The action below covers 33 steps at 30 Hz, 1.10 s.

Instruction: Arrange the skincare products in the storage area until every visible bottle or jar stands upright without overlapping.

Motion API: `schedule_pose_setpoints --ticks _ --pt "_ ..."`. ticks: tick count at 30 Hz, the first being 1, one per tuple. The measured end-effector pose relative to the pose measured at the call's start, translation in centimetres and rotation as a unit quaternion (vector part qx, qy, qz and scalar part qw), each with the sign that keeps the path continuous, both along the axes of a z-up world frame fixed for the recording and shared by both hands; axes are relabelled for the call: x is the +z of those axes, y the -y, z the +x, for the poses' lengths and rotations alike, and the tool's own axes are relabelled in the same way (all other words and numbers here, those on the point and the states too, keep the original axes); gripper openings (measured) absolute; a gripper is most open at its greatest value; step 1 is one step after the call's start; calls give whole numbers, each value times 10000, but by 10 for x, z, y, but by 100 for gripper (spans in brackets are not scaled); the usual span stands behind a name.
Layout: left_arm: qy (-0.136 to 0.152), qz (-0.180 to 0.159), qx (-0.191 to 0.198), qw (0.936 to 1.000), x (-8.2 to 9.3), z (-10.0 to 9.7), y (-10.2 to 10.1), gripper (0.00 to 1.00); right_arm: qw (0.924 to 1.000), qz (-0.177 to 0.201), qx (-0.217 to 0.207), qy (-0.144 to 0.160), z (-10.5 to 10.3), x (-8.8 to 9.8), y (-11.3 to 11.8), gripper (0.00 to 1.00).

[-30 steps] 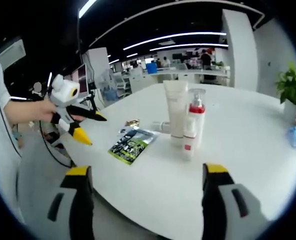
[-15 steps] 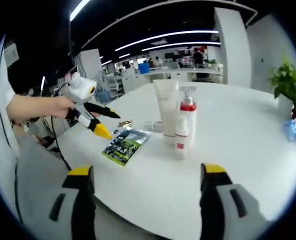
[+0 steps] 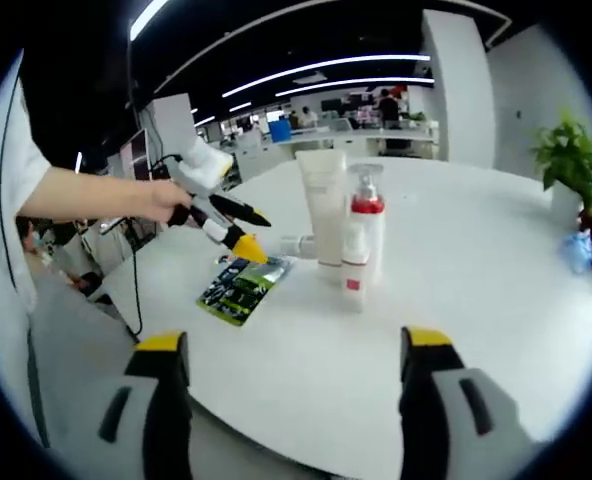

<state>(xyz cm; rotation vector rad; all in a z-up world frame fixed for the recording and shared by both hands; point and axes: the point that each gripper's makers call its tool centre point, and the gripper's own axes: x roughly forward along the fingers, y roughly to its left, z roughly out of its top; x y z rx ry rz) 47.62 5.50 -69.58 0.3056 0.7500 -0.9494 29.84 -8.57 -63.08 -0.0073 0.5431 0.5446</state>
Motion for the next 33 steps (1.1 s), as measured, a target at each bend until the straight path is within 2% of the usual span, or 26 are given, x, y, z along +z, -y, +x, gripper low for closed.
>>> schedule_pose_setpoints --ticks 10,15,19,22,28,29,33 --pt "163 284 -312 9990 -21 31 16 58 9999 47 -146 -34 2 -2 5 87" --pt "347 451 -707 9959 -28 43 26 48 9998 48 -183 -51 3 -3 6 87" --pt "460 596 -1099 9911 -31 44 34 37 9997 45 -226 -60 4 -3 7 87" --pt "489 682 -1294 9880 -33 43 39 34 9996 52 -252 -68 4 -4 8 86" --pt "451 788 -1532 9840 -38 41 43 20 9996 53 -275 -81 4 -5 8 86" --pt "402 714 -1529 9848 -36 39 44 19 9996 50 -275 -83 4 -5 8 86" --pt "415 730 -1513 9849 -36 41 44 18 9996 35 -274 -92 4 -6 8 86"
